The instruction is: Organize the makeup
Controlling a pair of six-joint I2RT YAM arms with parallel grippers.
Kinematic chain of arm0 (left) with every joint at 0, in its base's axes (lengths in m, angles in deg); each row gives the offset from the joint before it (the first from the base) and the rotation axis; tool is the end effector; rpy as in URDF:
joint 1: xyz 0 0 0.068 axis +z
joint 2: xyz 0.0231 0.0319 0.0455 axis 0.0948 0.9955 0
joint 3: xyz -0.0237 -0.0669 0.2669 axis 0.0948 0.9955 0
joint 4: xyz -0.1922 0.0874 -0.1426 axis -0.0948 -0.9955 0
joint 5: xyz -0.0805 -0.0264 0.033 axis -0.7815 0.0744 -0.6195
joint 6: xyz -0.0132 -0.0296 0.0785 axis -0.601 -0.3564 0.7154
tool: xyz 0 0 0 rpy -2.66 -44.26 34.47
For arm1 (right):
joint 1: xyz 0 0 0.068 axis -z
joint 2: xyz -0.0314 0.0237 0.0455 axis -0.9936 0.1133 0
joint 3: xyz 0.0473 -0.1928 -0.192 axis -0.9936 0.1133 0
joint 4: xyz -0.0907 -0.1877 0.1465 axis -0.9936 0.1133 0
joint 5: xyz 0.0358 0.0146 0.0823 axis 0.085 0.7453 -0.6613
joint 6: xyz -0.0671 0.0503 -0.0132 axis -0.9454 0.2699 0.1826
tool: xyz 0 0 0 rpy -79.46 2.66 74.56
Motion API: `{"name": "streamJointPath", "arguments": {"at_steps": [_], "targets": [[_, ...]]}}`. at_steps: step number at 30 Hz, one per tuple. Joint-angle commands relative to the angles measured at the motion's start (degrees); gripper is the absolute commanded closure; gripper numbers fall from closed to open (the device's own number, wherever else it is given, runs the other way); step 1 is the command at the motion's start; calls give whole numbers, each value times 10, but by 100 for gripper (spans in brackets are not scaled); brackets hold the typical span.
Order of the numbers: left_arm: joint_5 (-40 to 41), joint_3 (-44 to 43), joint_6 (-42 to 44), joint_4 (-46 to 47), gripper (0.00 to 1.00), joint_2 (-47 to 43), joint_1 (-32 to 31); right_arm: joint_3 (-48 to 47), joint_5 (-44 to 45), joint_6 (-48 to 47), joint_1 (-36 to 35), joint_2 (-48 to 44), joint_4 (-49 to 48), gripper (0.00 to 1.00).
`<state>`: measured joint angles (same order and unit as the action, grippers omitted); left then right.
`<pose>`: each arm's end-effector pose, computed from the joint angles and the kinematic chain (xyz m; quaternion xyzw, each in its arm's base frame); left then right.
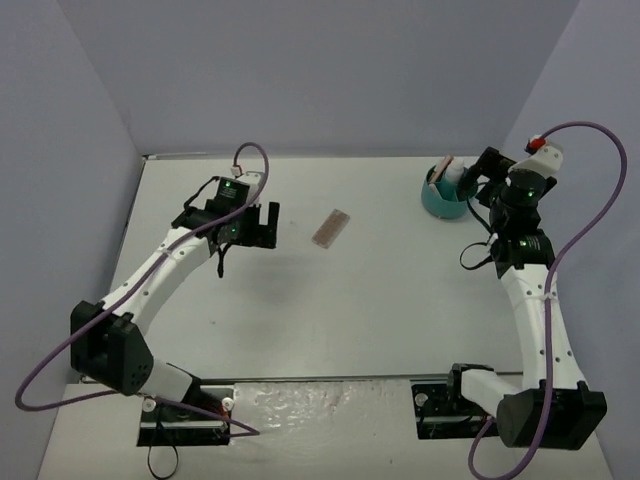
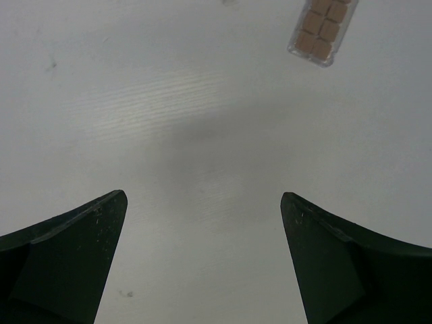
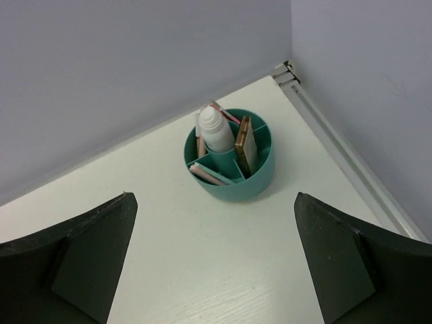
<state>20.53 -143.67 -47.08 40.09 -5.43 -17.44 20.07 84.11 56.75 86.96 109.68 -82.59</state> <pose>0.3035 -0.1334 0.2970 0.0618 0.9129 -0.1649 0.3681 0.2870 -0.0280 0.4148 0.1752 0.6759 0.0357 0.7149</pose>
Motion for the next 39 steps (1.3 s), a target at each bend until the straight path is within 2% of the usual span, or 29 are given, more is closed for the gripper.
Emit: {"name": "streamJointPath", "arguments": {"at_steps": [1, 6, 10, 20, 30, 35, 39], "targets": [[-5, -130, 5, 33, 3, 90, -60, 43, -103, 32, 5, -58, -20, 0], [2, -225, 20, 35, 3, 212, -97, 74, -150, 56, 3, -93, -26, 0], [2, -303, 27, 26, 3, 307, -108, 98, -154, 59, -5, -111, -31, 0], [-2, -437, 49, -15, 3, 452, -119, 115, -164, 50, -19, -122, -32, 0], [-3, -472, 49, -14, 4, 521, -130, 129, -163, 44, -21, -128, -32, 0], [13, -473, 48, -18, 12, 534, -139, 131, -170, 43, -21, -124, -32, 0], [11, -457, 50, -13, 22, 536, -144, 135, -173, 44, -22, -127, -32, 0]]}}
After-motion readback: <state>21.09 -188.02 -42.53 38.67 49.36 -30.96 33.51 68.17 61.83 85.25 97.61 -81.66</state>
